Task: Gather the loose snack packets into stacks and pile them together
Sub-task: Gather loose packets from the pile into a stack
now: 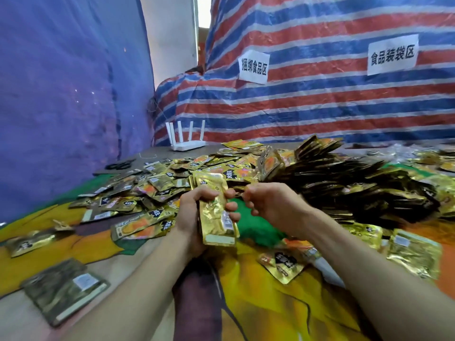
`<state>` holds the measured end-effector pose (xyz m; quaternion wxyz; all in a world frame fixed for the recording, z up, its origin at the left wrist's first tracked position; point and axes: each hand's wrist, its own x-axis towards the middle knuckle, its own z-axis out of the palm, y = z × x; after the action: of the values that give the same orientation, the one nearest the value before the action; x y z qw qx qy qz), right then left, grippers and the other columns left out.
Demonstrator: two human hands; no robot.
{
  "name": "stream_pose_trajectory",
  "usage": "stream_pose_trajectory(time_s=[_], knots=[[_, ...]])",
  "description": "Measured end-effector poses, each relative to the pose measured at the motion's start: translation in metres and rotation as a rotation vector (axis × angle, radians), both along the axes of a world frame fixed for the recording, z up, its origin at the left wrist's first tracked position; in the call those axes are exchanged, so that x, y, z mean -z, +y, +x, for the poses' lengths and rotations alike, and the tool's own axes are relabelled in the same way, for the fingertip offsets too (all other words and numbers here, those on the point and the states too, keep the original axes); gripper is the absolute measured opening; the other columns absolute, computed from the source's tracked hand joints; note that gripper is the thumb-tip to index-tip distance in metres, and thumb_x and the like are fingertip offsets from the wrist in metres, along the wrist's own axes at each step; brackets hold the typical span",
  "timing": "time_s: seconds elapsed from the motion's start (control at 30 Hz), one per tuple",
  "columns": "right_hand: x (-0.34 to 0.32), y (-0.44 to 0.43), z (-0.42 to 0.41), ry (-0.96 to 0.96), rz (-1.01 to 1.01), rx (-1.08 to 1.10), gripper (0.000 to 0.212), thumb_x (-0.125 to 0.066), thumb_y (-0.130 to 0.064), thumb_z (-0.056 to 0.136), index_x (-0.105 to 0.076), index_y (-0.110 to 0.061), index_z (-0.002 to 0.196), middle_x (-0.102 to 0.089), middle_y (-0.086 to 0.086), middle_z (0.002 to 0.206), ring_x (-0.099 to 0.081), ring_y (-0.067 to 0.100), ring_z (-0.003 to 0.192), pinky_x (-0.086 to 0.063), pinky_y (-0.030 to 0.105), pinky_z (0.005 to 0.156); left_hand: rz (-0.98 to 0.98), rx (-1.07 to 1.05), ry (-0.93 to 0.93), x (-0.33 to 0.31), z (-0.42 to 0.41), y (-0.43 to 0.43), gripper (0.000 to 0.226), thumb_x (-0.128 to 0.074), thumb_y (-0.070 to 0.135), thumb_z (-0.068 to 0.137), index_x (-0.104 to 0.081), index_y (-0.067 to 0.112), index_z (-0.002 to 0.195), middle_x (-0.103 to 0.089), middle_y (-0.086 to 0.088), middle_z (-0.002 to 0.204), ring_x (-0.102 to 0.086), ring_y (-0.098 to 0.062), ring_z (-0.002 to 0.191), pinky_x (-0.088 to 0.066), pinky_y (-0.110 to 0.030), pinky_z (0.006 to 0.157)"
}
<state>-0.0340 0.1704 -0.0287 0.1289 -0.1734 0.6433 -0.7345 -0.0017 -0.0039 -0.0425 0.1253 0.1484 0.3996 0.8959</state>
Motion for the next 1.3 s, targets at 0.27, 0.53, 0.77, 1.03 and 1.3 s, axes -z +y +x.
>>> stream_pose_trajectory(time_s=[0.27, 0.53, 0.77, 1.03, 1.3], knots=[[-0.015, 0.018, 0.011, -0.05, -0.399, -0.227, 0.015, -0.047, -0.011, 0.074, -0.061, -0.012, 0.067, -0.055, 0.003, 0.066, -0.058, 0.023, 0.074, -0.044, 0.039, 0.095, 0.025, 0.17, 0.055, -0.002, 0.006, 0.005, 0.037, -0.062, 0.015, 0.061, -0.051, 0.007, 0.095, -0.048, -0.005, 0.085, -0.045, -0.014, 0.063, -0.043, -0.026, 0.057], [-0.012, 0.006, 0.011, -0.007, -0.5, -0.17, 0.035, -0.053, -0.004, 0.094, -0.064, -0.012, 0.125, -0.071, -0.001, 0.08, -0.061, 0.009, 0.051, -0.06, 0.027, 0.064, 0.053, 0.277, 0.083, 0.0, 0.005, 0.002, 0.038, -0.066, 0.015, 0.066, -0.064, -0.001, 0.1, -0.059, -0.007, 0.089, -0.049, -0.016, 0.066, -0.045, -0.028, 0.061], [-0.013, 0.012, 0.012, -0.037, -0.465, -0.095, 0.05, -0.059, -0.002, 0.086, -0.061, -0.024, 0.131, -0.072, 0.011, 0.123, -0.076, 0.03, 0.091, -0.061, 0.022, 0.061, -0.011, -0.154, -0.204, 0.002, -0.005, -0.004, 0.036, -0.058, 0.021, 0.068, -0.069, 0.0, 0.096, -0.054, -0.008, 0.077, -0.05, -0.019, 0.059, -0.045, -0.027, 0.053], [0.007, -0.014, 0.029, 0.147, 0.018, 0.096, 0.059, -0.085, -0.01, 0.077, -0.065, -0.023, 0.132, -0.067, 0.014, 0.127, -0.076, 0.032, 0.09, -0.064, 0.045, 0.068, 0.162, -0.648, -0.314, -0.003, -0.011, -0.009, 0.021, -0.066, 0.022, 0.088, -0.059, 0.007, 0.099, -0.057, -0.006, 0.07, -0.059, -0.017, 0.049, -0.053, -0.032, 0.058], [0.018, -0.047, 0.051, 0.406, 0.284, 0.245, 0.06, -0.092, -0.031, 0.07, -0.065, -0.049, 0.121, -0.064, -0.017, 0.11, -0.068, -0.003, 0.093, -0.061, 0.03, 0.083, 0.061, -0.897, -0.283, 0.002, -0.013, -0.002, 0.073, -0.084, 0.036, 0.075, -0.042, 0.034, 0.135, -0.061, -0.009, 0.134, -0.062, -0.036, 0.119, -0.049, -0.057, 0.102]])
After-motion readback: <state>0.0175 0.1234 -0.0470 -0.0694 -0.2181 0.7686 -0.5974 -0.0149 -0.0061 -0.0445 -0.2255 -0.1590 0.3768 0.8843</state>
